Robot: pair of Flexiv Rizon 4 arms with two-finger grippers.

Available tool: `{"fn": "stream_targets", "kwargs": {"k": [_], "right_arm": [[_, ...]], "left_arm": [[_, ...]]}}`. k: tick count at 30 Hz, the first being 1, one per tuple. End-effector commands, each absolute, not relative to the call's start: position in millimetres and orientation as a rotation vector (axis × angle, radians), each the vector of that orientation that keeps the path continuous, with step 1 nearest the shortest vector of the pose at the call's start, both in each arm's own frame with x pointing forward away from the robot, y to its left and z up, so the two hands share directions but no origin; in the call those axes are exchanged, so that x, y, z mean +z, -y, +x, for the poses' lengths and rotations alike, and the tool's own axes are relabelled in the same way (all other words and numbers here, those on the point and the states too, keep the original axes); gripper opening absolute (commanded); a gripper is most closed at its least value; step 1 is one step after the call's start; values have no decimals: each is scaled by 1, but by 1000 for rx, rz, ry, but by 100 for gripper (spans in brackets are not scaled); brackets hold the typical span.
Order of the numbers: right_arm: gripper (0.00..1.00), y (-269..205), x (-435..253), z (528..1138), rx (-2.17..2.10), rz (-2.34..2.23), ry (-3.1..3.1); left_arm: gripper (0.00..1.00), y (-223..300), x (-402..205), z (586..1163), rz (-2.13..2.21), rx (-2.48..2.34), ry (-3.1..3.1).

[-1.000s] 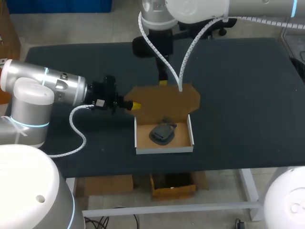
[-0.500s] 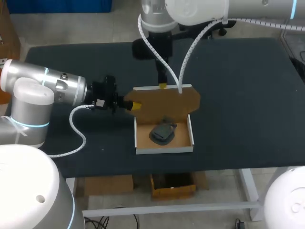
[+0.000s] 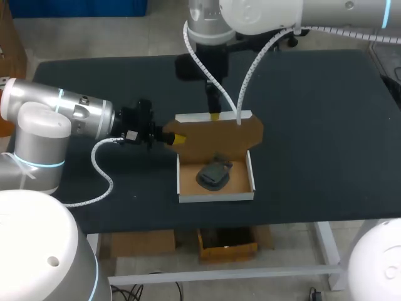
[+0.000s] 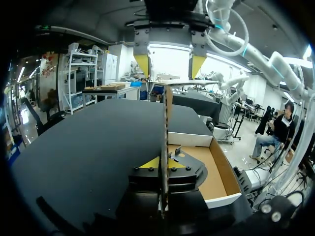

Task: Assemble the packaging by folding the flat box into shape, placing the metal phone stand inside, and closing the box properly

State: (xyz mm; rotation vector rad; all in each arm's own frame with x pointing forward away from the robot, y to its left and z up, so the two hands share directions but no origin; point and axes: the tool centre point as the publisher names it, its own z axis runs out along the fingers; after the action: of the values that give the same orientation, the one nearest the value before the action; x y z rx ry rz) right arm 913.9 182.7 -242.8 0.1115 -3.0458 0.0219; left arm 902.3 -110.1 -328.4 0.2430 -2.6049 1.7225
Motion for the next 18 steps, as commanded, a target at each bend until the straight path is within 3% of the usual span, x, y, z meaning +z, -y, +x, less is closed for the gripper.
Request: {"fn": "stream_targets", "kwargs": {"k": [1, 18], "right_arm": [[67, -180, -247, 915, 8, 121, 3037], [62, -179, -258, 916, 8, 144, 2992]], "left_arm": [[0, 111, -333, 901, 244, 1727, 2604], [0, 111, -333, 901, 244, 1727, 2604]]}}
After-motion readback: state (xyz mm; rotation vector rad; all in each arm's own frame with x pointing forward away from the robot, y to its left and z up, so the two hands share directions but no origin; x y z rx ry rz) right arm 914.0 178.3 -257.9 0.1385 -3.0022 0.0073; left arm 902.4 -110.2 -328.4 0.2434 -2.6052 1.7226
